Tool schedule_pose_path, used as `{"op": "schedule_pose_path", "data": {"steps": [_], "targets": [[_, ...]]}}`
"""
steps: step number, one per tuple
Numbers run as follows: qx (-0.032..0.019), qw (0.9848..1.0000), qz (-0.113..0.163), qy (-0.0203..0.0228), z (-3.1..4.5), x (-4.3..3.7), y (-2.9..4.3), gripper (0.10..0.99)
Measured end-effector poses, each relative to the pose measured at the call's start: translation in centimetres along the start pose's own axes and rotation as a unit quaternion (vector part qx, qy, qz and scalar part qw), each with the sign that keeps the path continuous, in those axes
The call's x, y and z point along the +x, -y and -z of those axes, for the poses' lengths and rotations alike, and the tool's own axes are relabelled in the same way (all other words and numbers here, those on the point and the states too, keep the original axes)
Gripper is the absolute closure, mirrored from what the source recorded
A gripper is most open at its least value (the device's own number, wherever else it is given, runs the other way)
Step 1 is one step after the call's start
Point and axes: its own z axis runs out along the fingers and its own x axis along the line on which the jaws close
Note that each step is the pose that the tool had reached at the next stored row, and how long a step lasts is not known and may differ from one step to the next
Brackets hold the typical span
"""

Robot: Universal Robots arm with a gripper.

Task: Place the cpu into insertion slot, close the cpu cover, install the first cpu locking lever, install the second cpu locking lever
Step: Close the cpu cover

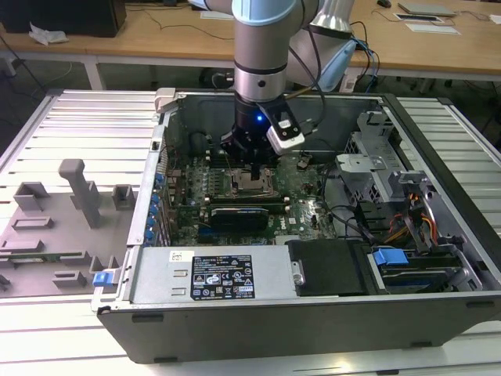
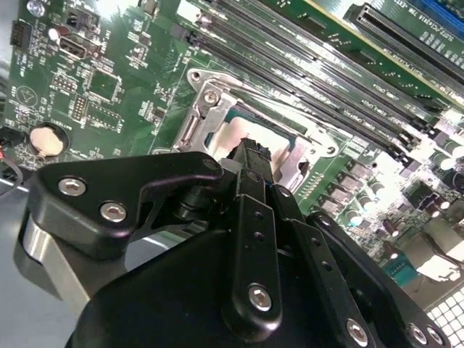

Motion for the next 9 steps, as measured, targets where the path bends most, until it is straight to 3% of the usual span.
{"op": "schedule_pose_path", "data": {"steps": [9], "targets": [[0.0001, 1.0, 0.0, 0.0, -0.26, 1.98, 0.08, 0.98]]}}
